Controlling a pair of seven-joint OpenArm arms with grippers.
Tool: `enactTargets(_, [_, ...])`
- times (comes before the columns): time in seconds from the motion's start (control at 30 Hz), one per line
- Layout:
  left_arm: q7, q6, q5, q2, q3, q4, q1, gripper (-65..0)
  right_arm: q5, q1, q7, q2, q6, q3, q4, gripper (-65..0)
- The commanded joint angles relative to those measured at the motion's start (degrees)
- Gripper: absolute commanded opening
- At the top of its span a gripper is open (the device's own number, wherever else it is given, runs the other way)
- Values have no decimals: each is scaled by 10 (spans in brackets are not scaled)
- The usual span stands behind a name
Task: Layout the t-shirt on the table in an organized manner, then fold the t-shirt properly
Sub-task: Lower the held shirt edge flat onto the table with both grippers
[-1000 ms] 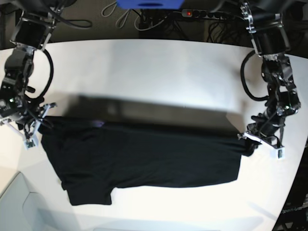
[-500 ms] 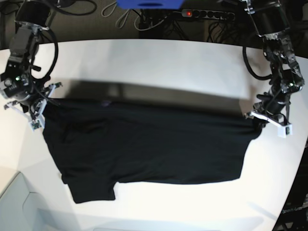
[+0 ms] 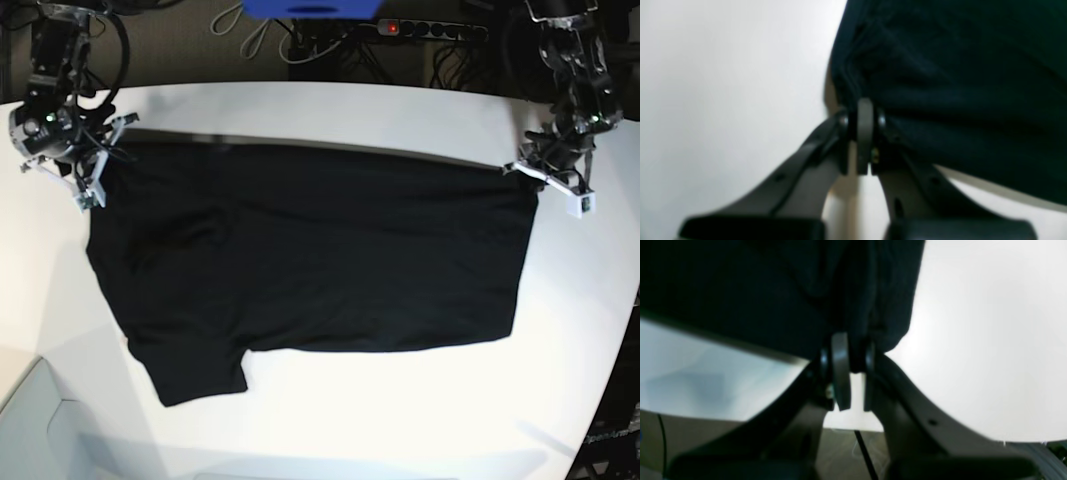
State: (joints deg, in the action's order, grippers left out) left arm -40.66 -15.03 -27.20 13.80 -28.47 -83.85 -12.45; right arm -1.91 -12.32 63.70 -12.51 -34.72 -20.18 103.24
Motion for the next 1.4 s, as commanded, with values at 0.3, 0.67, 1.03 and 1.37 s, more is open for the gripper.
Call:
enactTargets(0.3, [11,0,-2,11,-4,-12,-39,-648,2,-43,-34,-7,3,-3,12,-650])
enactTargets(0.67, [11,0,-2,10,-4,-52,-70,-648,3,-72,-106,19,3,-3,16,-650])
enactTargets(1.03, [11,0,-2,13,-4,-81,-96,-648,2,-61,-106,19,3,-56,16,-650])
enactTargets(1.37, [5,-1,-2,13,-4,-80,-96,-644,2,-65,-106,19,3,-56,15,-650])
